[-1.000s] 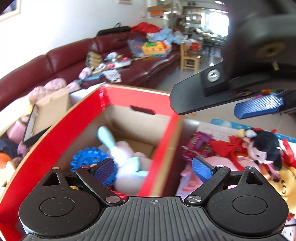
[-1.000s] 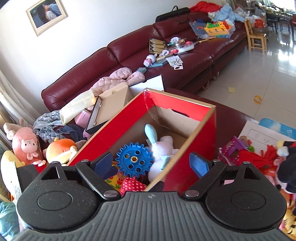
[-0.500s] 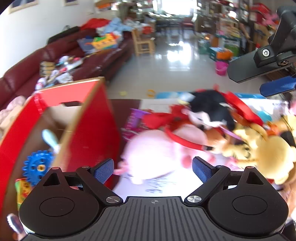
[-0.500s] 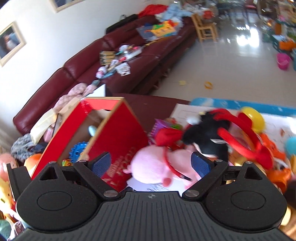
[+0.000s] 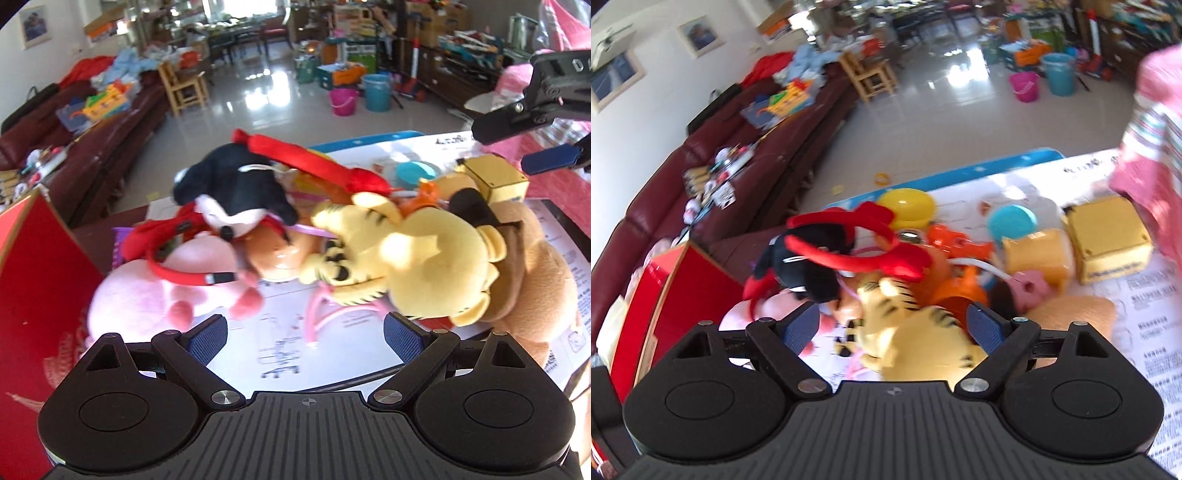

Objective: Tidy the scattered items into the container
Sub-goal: 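Lower both tools over the yellow striped tiger plush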

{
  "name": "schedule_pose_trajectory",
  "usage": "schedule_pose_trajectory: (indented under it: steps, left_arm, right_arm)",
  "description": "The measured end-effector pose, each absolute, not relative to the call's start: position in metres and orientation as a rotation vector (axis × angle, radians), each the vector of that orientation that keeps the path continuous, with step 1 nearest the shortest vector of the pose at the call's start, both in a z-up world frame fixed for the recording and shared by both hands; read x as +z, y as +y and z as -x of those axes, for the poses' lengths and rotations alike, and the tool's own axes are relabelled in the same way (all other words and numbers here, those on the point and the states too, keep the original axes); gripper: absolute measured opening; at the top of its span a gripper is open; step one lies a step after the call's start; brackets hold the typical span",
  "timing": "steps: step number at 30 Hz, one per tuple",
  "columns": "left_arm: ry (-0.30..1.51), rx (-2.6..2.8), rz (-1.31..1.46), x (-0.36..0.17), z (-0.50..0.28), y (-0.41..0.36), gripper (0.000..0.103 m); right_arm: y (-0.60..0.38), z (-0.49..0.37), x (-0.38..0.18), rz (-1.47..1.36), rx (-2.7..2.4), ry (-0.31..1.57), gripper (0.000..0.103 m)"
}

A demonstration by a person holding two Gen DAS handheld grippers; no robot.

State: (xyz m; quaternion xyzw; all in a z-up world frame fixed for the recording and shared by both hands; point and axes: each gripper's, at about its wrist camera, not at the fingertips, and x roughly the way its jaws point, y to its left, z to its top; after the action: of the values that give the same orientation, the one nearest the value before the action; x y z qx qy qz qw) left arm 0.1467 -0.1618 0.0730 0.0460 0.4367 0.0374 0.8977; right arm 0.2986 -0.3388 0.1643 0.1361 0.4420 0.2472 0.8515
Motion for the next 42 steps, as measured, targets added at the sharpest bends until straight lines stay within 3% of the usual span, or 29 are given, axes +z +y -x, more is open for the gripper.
schedule_pose_trajectory:
  steps: [6, 16, 20, 42]
  left_arm:
    - [0.908, 0.029, -0.128, 0.072, -0.164, -0.190, 0.097]
    - [0.885, -0.014, -0.208, 0.070, -0.251, -0.241, 0.096]
    - [0.945, -0.031, -0.236, 0.049, -0.279, -0.255, 0.091]
    - [1.112, 0.100, -0.104, 0.011, -0.158, -0.148, 0.094]
  right_arm:
    - [-0.375, -0.309, 0.131, -0.411, 0.458, 0.979, 0.079]
    - [-0.407, -0.314, 0.103, -0.562, 0.428, 0.987, 0.079]
    - [-0.420, -0.316, 0.096, -0.616, 0.407, 0.992, 0.079]
    - [-0.392, -0.310, 0.097, -0.582, 0.471, 1.006, 0.079]
